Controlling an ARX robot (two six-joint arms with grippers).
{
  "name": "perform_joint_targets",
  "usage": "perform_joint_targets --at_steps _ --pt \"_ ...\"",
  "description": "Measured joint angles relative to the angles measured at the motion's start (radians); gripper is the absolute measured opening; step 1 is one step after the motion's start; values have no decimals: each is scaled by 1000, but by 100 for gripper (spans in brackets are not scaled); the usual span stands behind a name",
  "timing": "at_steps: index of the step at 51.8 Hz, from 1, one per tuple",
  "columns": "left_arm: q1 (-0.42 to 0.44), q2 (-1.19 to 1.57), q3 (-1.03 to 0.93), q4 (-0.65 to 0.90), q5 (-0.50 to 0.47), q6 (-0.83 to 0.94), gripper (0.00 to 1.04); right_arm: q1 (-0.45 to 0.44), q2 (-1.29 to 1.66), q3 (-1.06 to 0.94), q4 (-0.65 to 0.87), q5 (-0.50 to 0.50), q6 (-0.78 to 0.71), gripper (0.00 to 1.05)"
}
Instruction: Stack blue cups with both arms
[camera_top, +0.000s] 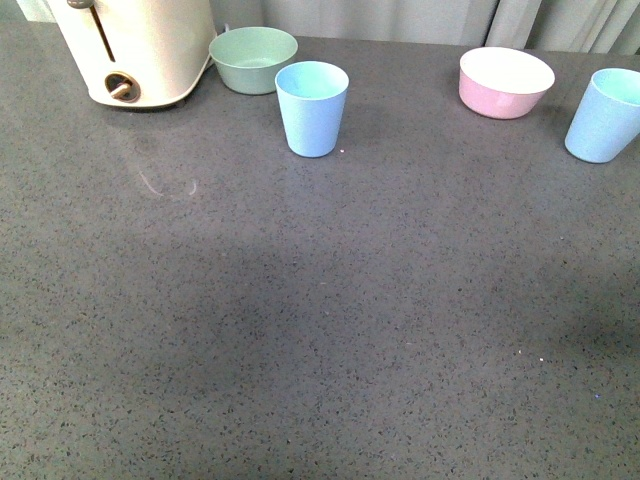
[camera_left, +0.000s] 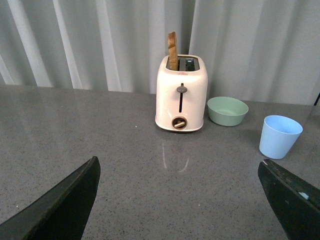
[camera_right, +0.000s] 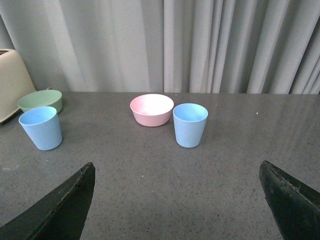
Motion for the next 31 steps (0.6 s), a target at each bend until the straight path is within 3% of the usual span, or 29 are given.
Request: perform_joint_targets --at_steps 29,31 --pt "0 0 0 0 -1 0 96 0 0 0 0 0 0 96" --pt "-22 69 56 -148 -66 -69 96 0 0 0 0 0 0 96"
